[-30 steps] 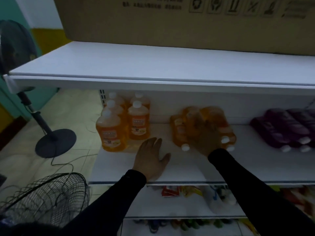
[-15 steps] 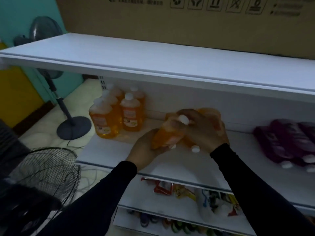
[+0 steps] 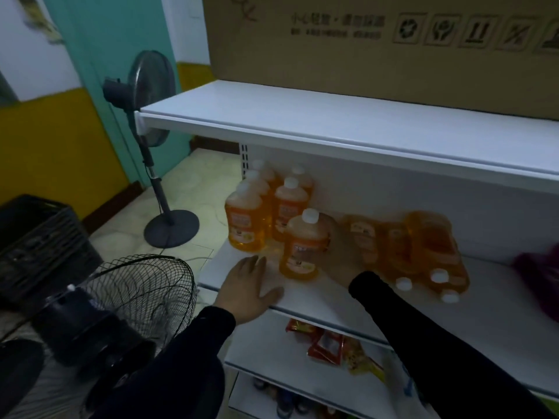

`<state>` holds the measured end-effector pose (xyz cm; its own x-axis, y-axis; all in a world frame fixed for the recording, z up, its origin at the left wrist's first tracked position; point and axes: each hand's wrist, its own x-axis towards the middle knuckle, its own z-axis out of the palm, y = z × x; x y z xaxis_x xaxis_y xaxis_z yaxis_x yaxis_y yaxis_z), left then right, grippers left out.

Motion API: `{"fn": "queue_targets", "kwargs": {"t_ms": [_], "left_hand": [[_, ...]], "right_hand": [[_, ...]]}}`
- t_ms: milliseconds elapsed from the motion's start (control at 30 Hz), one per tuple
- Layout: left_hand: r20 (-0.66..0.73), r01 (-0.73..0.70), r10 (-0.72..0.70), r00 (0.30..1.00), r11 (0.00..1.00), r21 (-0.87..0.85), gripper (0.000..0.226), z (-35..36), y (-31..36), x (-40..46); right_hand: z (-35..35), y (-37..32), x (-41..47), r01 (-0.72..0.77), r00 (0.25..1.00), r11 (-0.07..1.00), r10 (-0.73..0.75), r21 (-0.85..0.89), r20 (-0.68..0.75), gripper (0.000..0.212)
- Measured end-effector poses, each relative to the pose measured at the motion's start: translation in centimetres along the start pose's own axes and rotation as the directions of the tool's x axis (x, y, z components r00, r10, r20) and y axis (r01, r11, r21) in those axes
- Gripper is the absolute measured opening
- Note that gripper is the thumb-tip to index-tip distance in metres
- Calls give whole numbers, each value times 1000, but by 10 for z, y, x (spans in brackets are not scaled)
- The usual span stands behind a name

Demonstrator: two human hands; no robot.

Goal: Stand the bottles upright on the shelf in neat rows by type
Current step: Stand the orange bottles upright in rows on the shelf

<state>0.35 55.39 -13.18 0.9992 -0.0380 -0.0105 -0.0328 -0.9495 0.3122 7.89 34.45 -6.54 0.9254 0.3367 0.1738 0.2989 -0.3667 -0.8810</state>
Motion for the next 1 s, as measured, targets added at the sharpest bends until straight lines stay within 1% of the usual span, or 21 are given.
{"fn": "queue_targets", "kwargs": {"t_ms": [33,100,233,400,533,700,833,900,967,1000], "left_hand": [[4,-21,21,1000,998,59,97,3,-8,-1],[22,-43,41,999,992,122,102,11,-18,-3],[-7,-53,55,998,986,155,110,19,-22,-3],[-27,-77,82,996,984,161,110,19,-23,-4],[-34,-84,91,995,982,170,109,18,-24,-6],[-45,-80,89,995,980,182,103,19,-25,-5],[-41,-78,87,995,979,188,105,19,-24,-4],[-36,-75,82,996,981,179,102,20,-25,-4],[-36,-77,84,996,984,164,94,18,-27,-4],[-33,-89,95,995,985,149,90,17,-27,-3]], "right_hand": [[6,-1,3,-10,1000,1000,10,-26,-23,80],[17,-2,10,-14,997,997,8,-79,-75,82],[33,-2,22,-37,983,977,-2,-211,-182,84],[48,-4,34,-20,979,941,-50,-338,-200,86],[56,-3,41,-13,977,931,-65,-364,-202,84],[60,3,44,-11,979,942,-58,-334,-196,83],[56,1,45,-1,983,941,-61,-339,-172,88],[49,1,41,0,987,947,-51,-321,-151,91],[35,8,34,-26,983,952,-32,-307,-182,89],[25,14,29,-61,973,942,-18,-330,-231,85]]}}
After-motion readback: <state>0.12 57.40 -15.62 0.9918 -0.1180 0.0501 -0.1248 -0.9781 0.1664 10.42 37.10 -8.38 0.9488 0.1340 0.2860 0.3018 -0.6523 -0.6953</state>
